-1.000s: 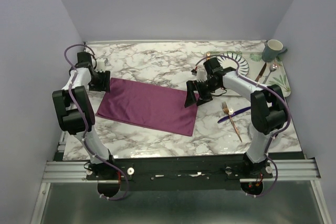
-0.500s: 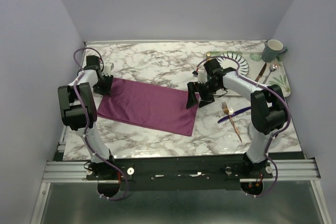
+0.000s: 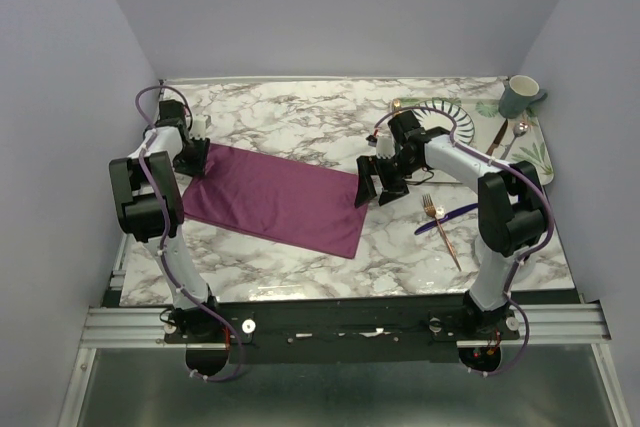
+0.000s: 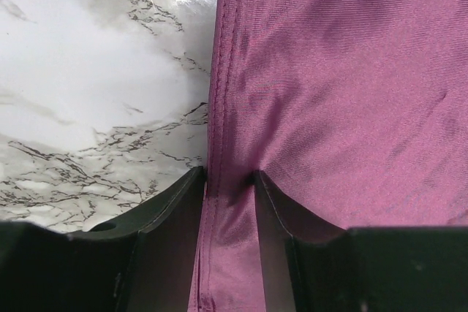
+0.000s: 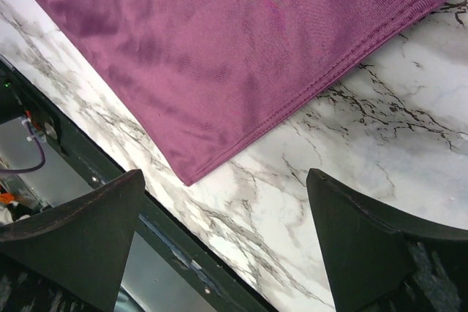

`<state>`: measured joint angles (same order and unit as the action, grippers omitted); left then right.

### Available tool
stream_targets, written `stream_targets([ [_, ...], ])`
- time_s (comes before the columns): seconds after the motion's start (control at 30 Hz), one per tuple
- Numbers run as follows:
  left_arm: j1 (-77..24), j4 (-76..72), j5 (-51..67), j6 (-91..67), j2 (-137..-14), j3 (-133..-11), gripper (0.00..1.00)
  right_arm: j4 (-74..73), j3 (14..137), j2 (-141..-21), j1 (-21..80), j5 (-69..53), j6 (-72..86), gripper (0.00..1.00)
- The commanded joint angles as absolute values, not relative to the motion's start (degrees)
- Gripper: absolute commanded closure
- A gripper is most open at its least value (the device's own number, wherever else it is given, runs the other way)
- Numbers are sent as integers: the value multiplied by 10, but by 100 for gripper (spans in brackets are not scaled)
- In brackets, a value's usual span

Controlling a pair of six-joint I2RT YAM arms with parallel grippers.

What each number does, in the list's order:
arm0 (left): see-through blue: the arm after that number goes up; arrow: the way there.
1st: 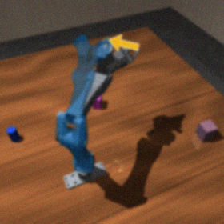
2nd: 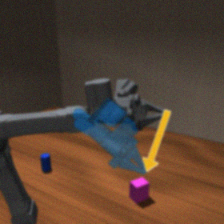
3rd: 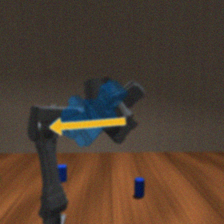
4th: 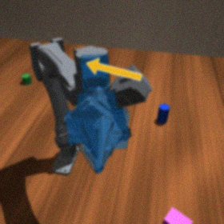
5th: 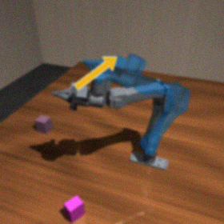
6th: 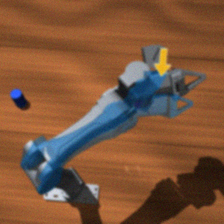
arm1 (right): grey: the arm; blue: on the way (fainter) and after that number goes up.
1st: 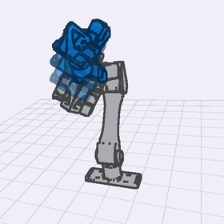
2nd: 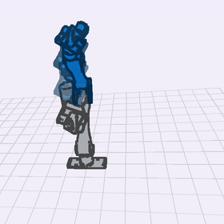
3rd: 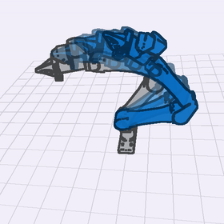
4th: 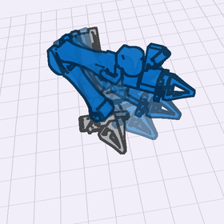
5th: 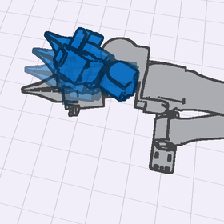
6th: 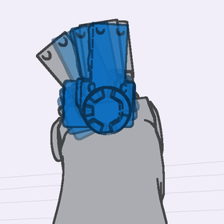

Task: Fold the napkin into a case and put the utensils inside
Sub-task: Pick up the rectangle-folded napkin at the center of the board.

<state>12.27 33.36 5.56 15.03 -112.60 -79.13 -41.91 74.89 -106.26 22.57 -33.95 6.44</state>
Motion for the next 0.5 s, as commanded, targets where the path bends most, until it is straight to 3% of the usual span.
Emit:
stream_targets([
  [0.0, 128, 358, 45, 161, -1148, -819, 52, -433, 758, -1068, 229, -352, 61, 0],
  [0.33, 134, 356, 52, 145, -1179, -838, 53, -435, 762, -1072, 229, -359, 60, 0],
  [0.47, 134, 363, 62, 146, -1189, -839, 59, -435, 759, -1075, 229, -359, 59, 0],
])
